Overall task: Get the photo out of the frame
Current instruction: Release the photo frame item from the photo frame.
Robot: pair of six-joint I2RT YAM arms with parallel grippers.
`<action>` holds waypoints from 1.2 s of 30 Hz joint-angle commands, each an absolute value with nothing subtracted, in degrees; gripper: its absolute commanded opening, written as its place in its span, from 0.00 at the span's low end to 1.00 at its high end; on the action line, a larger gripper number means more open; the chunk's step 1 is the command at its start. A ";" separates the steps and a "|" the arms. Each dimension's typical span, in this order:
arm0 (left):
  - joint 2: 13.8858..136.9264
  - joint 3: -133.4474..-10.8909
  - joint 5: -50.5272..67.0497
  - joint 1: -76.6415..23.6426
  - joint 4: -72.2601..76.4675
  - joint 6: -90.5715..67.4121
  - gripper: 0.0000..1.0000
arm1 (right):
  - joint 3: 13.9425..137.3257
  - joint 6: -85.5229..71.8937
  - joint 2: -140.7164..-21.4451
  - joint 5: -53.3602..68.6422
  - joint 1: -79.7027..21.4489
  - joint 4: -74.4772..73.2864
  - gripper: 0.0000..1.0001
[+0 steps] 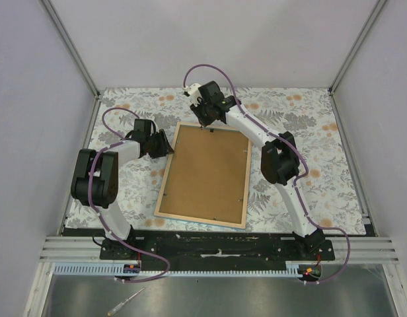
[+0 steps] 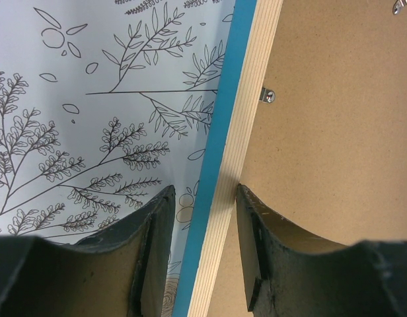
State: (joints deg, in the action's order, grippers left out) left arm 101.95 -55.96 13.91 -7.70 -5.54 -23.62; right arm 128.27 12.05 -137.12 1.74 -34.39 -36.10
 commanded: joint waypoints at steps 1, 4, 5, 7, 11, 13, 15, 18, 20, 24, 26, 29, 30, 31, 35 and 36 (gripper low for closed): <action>101.51 -54.32 10.99 -6.42 -8.44 -24.43 0.49 | 128.58 12.31 -134.65 -1.14 -34.01 -37.97 0.00; 101.51 -54.32 10.99 -6.33 -8.53 -24.52 0.49 | 128.41 12.04 -134.21 -0.71 -33.93 -38.14 0.00; 101.43 -54.32 10.99 -6.33 -8.53 -24.61 0.49 | 128.41 11.95 -133.95 -0.62 -33.93 -38.23 0.00; 101.43 -54.23 11.07 -6.33 -8.61 -24.52 0.49 | 128.23 11.87 -133.51 -0.44 -33.84 -38.41 0.00; 101.34 -54.23 11.07 -6.15 -8.61 -24.61 0.49 | 127.97 11.87 -132.63 -0.18 -33.84 -38.76 0.00; 101.16 -54.23 10.99 -6.15 -8.53 -24.61 0.49 | 127.88 11.87 -132.28 -0.18 -33.75 -38.85 0.00; 101.16 -54.14 11.07 -6.07 -8.61 -24.70 0.49 | 127.97 12.13 -132.36 2.28 -33.84 -39.37 0.00; 101.07 -54.14 11.16 -6.06 -8.61 -24.70 0.49 | 129.19 13.00 -133.41 3.86 -33.93 -41.39 0.00; 101.07 -54.14 11.08 -5.98 -8.61 -24.78 0.49 | 129.55 13.97 -133.94 4.39 -34.01 -43.06 0.00; 100.99 -54.14 11.07 -5.98 -8.70 -24.79 0.49 | 129.81 15.29 -134.12 4.13 -33.93 -44.91 0.00; 100.99 -54.05 10.90 -6.06 -8.61 -24.79 0.49 | 129.64 15.47 -133.68 4.13 -34.01 -45.35 0.00; 100.99 -54.05 10.90 -5.89 -8.61 -24.79 0.49 | 129.73 15.56 -133.07 4.22 -34.01 -45.53 0.00; 101.07 -54.05 10.81 -5.89 -8.61 -24.79 0.49 | 129.90 15.56 -132.81 4.39 -34.01 -45.61 0.00; 100.99 -54.05 10.81 -5.89 -8.70 -24.87 0.49 | 129.99 15.56 -132.72 4.39 -34.01 -45.70 0.00; 100.99 -53.97 10.81 -5.89 -8.61 -24.79 0.49 | 130.34 15.56 -132.45 4.75 -34.01 -46.14 0.00; 100.99 -53.96 10.81 -5.89 -8.61 -24.87 0.49 | 130.34 15.56 -132.28 4.75 -34.01 -46.32 0.00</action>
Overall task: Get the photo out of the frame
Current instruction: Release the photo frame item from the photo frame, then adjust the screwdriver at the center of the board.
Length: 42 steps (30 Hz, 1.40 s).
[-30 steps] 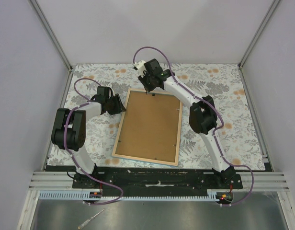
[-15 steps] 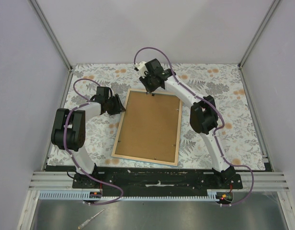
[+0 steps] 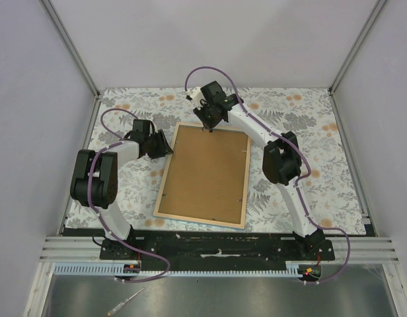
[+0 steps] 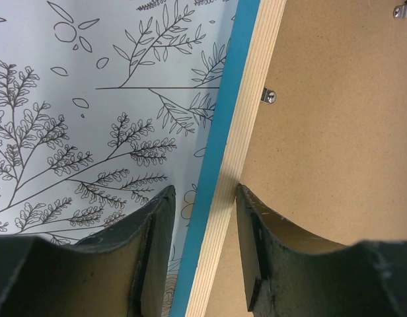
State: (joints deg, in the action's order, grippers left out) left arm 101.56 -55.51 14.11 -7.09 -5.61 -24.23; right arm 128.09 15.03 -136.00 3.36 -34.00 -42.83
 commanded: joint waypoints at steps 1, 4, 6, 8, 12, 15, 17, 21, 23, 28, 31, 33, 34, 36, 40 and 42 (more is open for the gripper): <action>100.99 -53.96 10.81 -5.98 -8.53 -24.87 0.49 | 130.34 15.56 -132.45 4.66 -34.01 -46.41 0.00; 101.08 -53.96 10.81 -5.98 -8.53 -24.79 0.49 | 130.43 15.47 -132.19 4.83 -34.01 -46.84 0.00; 101.16 -54.05 10.90 -5.89 -8.53 -24.96 0.49 | 130.43 15.47 -132.19 4.92 -34.01 -46.76 0.00; 101.16 -53.96 10.81 -5.89 -8.44 -24.96 0.49 | 130.78 15.47 -132.36 4.49 -34.01 -46.41 0.00; 101.16 -54.05 11.07 -5.98 -8.26 -24.96 0.49 | 132.36 15.47 -132.54 1.33 -34.01 -44.39 0.00; 100.73 -54.14 11.16 -5.80 -8.35 -24.87 0.49 | 132.63 15.82 -130.96 0.53 -33.84 -43.24 0.00; 100.37 -54.23 11.34 -5.71 -8.35 -24.87 0.50 | 131.75 16.17 -129.12 1.14 -33.84 -42.63 0.00; 99.58 -54.93 12.04 -5.45 -8.96 -24.79 0.49 | 126.93 16.26 -123.85 2.81 -33.66 -42.71 0.00; 98.88 -55.37 12.48 -5.19 -9.40 -24.70 0.50 | 123.15 16.17 -120.17 3.51 -33.40 -42.71 0.00; 96.42 -58.53 15.46 -4.05 -11.16 -22.86 0.52 | 110.33 17.92 -108.83 8.34 -32.35 -44.20 0.00; 95.80 -62.30 18.18 -3.60 -13.70 -20.40 0.55 | 103.47 19.42 -101.45 10.89 -31.21 -46.84 0.00; 96.32 -65.90 20.90 -3.52 -16.25 -18.12 0.59 | 98.55 20.74 -96.35 13.17 -30.15 -47.90 0.00; 96.85 -67.92 22.83 -3.60 -17.65 -16.63 0.61 | 96.09 21.35 -93.72 13.62 -29.54 -48.16 0.00; 98.25 -72.05 25.30 -3.52 -21.43 -13.64 0.66 | 91.43 23.02 -88.96 15.98 -27.96 -48.34 0.00; 99.76 -77.34 31.88 -3.43 -28.29 -6.61 0.68 | 85.62 27.50 -83.42 27.47 -23.48 -52.02 0.00; 98.88 -77.35 36.97 -3.60 -28.83 -4.93 0.69 | 82.81 29.61 -81.57 34.95 -22.15 -52.73 0.00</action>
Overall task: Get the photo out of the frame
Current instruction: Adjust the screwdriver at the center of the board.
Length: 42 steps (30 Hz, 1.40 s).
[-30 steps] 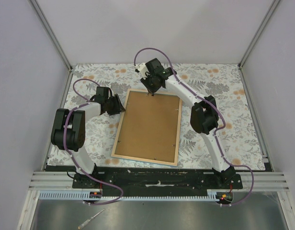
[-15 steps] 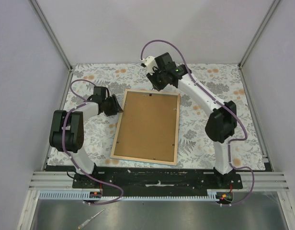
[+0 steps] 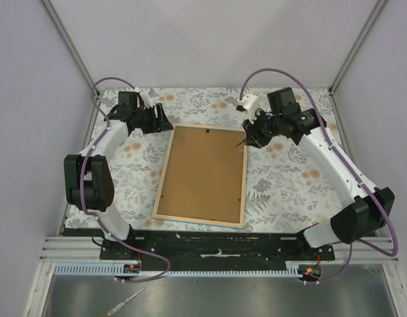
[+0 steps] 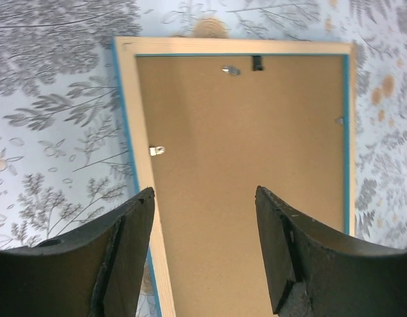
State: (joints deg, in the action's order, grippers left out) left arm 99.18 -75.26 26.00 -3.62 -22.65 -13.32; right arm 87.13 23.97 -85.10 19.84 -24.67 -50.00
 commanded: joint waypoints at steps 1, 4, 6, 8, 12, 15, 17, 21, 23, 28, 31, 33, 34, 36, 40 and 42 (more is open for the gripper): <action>98.35 -77.26 40.05 -3.69 -28.57 -4.40 0.70 | 81.49 30.58 -80.78 38.03 -21.89 -52.73 0.00; 96.25 -76.99 50.52 -5.62 -26.02 -1.42 0.75 | 80.33 32.25 -79.72 47.69 -21.88 -52.65 0.00; 94.84 -77.61 52.03 -8.77 -25.75 3.31 0.80 | 81.38 31.65 -80.85 52.97 -21.80 -52.82 0.00; 93.96 -78.13 52.38 -13.33 -25.84 6.49 0.84 | 84.18 30.42 -83.48 57.29 -21.88 -54.13 0.00; 94.74 -79.63 56.76 -20.81 -25.66 9.31 0.85 | 88.94 27.34 -90.16 62.92 -21.80 -55.99 0.00; 95.97 -80.42 60.63 -24.25 -25.66 10.36 0.85 | 90.00 26.19 -92.81 64.33 -21.71 -56.07 0.00; 96.42 -80.25 62.83 -25.40 -25.66 10.90 0.84 | 89.91 26.63 -93.60 64.42 -21.53 -56.07 0.00; 96.16 -78.23 66.88 -25.58 -23.48 9.32 0.83 | 89.03 28.03 -93.78 66.00 -21.01 -56.60 0.00; 95.36 -76.47 68.46 -25.66 -21.19 7.57 0.83 | 88.86 28.56 -93.87 66.01 -20.83 -56.69 0.00; 94.48 -74.71 67.77 -28.12 -20.39 6.77 0.78 | 91.14 27.78 -95.01 68.72 -20.13 -57.39 0.00; 94.75 -74.36 67.15 -29.09 -20.48 6.33 0.71 | 91.84 27.69 -94.92 69.00 -19.87 -57.57 0.00; 94.75 -74.09 67.06 -29.35 -19.95 5.80 0.53 | 92.02 27.60 -94.57 68.91 -19.86 -57.48 0.00; 94.75 -74.00 66.97 -29.44 -19.34 5.19 0.39 | 92.11 27.60 -94.48 68.73 -19.86 -57.39 0.00; 94.22 -73.65 66.80 -29.36 -18.03 4.14 0.10 | 92.02 27.25 -94.48 68.91 -19.78 -57.22 0.00; 92.99 -72.43 66.45 -29.53 -14.60 0.98 0.02 | 89.31 21.38 -94.22 69.96 -19.34 -51.44 0.28; 91.94 -70.76 66.18 -29.44 -10.39 -2.62 0.02 | 87.20 16.81 -93.69 70.31 -19.25 -46.26 0.39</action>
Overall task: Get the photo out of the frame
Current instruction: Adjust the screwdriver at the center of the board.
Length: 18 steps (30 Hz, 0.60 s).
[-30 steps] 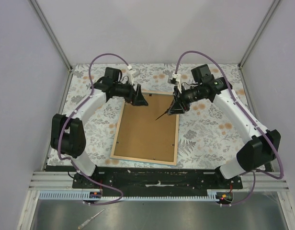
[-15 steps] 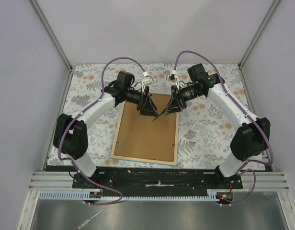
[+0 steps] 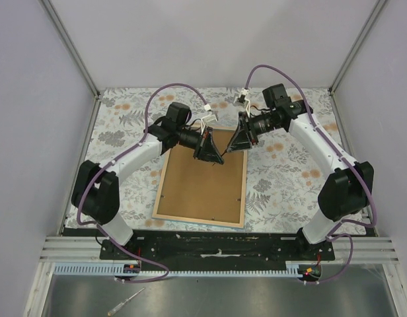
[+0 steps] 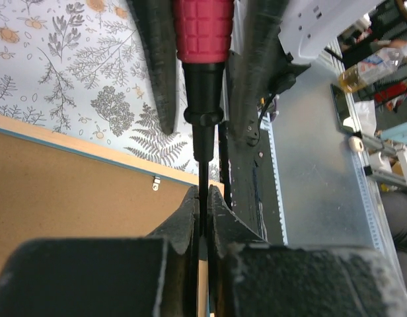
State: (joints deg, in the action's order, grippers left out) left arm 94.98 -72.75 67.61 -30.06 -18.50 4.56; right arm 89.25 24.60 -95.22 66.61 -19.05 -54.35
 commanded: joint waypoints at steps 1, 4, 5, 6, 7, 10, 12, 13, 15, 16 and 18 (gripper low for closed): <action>91.41 -69.97 66.01 -29.62 -8.81 -4.29 0.02 | 85.71 14.35 -93.43 70.31 -19.25 -44.14 0.49; 90.27 -68.29 65.74 -29.53 -5.54 -6.76 0.02 | 82.98 8.80 -92.73 70.40 -19.25 -37.90 0.54; 90.18 -68.03 65.66 -29.53 -5.02 -7.20 0.02 | 82.45 7.66 -92.64 70.40 -19.25 -36.31 0.54; 90.09 -67.85 65.48 -29.44 -4.75 -7.47 0.02 | 81.92 6.52 -92.46 70.14 -19.16 -35.34 0.54; 89.91 -67.76 65.30 -29.53 -4.31 -7.82 0.02 | 81.48 5.63 -92.29 70.05 -19.25 -34.29 0.52; 90.00 -67.41 65.04 -29.53 -3.43 -8.70 0.02 | 80.34 2.65 -91.76 70.14 -19.34 -31.39 0.52; 90.35 -67.06 64.95 -29.53 -2.82 -9.31 0.02 | 79.89 0.62 -91.50 69.96 -19.34 -29.19 0.52; 90.44 -66.97 64.78 -29.53 -2.46 -9.66 0.02 | 79.63 0.01 -91.58 69.96 -19.42 -28.48 0.51; 90.53 -66.80 64.51 -29.62 -2.20 -9.93 0.02 | 79.54 -2.10 -91.67 69.70 -19.60 -27.34 0.49; 90.61 -66.71 64.42 -29.71 -2.20 -10.02 0.02 | 79.54 -2.37 -91.76 69.44 -19.69 -27.25 0.48; 90.70 -66.71 64.16 -29.71 -2.02 -10.19 0.02 | 79.63 -2.72 -91.84 69.52 -19.86 -26.98 0.45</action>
